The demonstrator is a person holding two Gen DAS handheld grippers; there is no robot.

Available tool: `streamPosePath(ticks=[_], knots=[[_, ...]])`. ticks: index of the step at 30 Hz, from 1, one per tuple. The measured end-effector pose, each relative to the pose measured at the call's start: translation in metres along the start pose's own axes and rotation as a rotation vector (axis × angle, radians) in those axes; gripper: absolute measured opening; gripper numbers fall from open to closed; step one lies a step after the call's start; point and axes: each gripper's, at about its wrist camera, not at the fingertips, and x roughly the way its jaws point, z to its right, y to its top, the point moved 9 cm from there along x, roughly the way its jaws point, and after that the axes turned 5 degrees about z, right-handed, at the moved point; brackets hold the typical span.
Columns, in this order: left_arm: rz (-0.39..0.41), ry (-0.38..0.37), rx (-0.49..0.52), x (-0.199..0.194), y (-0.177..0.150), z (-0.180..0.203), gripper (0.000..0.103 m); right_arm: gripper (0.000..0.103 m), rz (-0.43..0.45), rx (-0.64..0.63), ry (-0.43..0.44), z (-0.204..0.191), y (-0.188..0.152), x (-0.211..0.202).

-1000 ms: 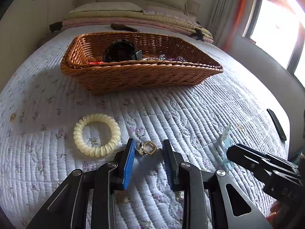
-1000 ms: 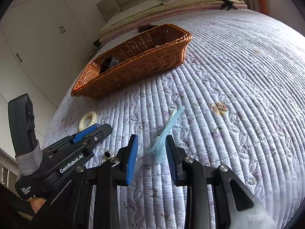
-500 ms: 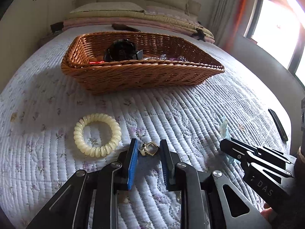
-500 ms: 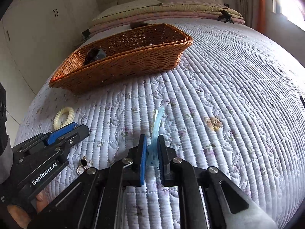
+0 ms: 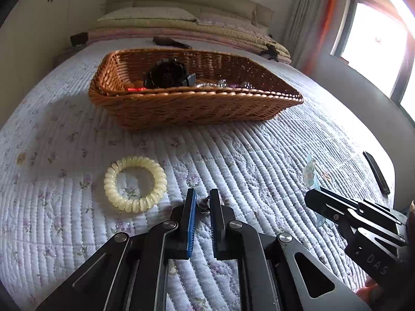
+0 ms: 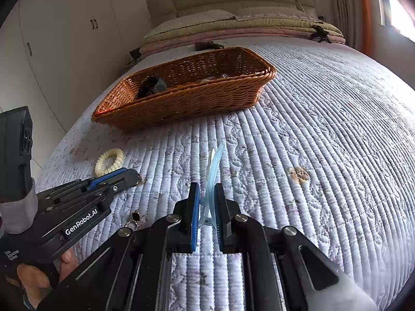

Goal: Organize jewelry
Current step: 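Carry the ring and blue clip into the basket and open both tools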

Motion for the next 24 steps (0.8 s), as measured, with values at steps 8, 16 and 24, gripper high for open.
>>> streamPosePath(ticks=[8, 16, 24], knots=[[0.079, -0.007, 0.054, -0.019, 0.004, 0.010, 0.010, 0.013, 0.020, -0.024, -0.009, 0.008, 0.003, -0.008], [0.136, -0.021, 0.013, -0.039, 0.018, 0.007, 0.010, 0.013, 0.054, -0.043, 0.003, 0.006, 0.014, -0.025], [0.237, -0.001, 0.015, -0.068, 0.098, 0.010, 0.010, 0.013, 0.133, -0.095, 0.077, -0.008, 0.105, -0.019]])
